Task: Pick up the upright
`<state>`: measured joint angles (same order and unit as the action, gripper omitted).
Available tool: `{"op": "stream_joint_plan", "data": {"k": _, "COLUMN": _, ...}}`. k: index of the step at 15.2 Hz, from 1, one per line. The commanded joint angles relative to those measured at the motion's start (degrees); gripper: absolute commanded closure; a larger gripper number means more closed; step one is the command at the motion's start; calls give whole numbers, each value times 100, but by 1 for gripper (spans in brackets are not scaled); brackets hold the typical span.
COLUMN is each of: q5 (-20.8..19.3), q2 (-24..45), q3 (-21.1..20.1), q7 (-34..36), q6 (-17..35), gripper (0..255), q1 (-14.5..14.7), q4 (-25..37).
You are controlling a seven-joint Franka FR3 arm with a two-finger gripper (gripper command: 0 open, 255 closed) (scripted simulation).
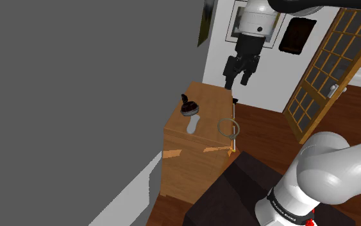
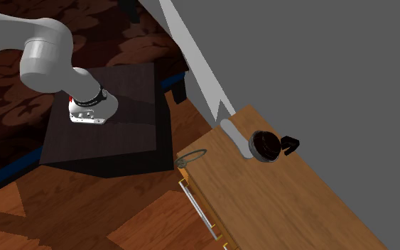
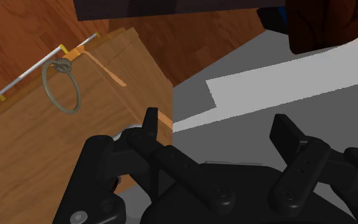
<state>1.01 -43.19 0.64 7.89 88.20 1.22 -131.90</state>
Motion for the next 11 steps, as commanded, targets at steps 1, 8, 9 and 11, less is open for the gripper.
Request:
{"op": "stream_joint_plan", "data": {"k": 1, "q5": 0, "q2": 0, "q3": 0, "q7": 0, "q6": 0, "gripper": 0, "q1": 0, "q4": 0}}
{"op": "stream_joint_plan", "data": {"k": 8, "q5": -491, "q2": -127, "q3": 889, "q7": -1204, "q6": 919, "gripper": 0, "q1": -150, "q4": -917}}
{"op": "stream_joint_plan", "data": {"k": 9, "q5": -562, "q2": -101, "q3": 1025, "q7": -1378, "q6": 1061, "gripper": 0, "q1": -174, "q4": -1015}}
{"op": "stream_joint_plan", "data": {"k": 11, "q5": -698, "q2": -12, "q3": 1303, "q7": -1727, "q6": 1355, "gripper": 0, "q1": -222, "q4": -1182}}
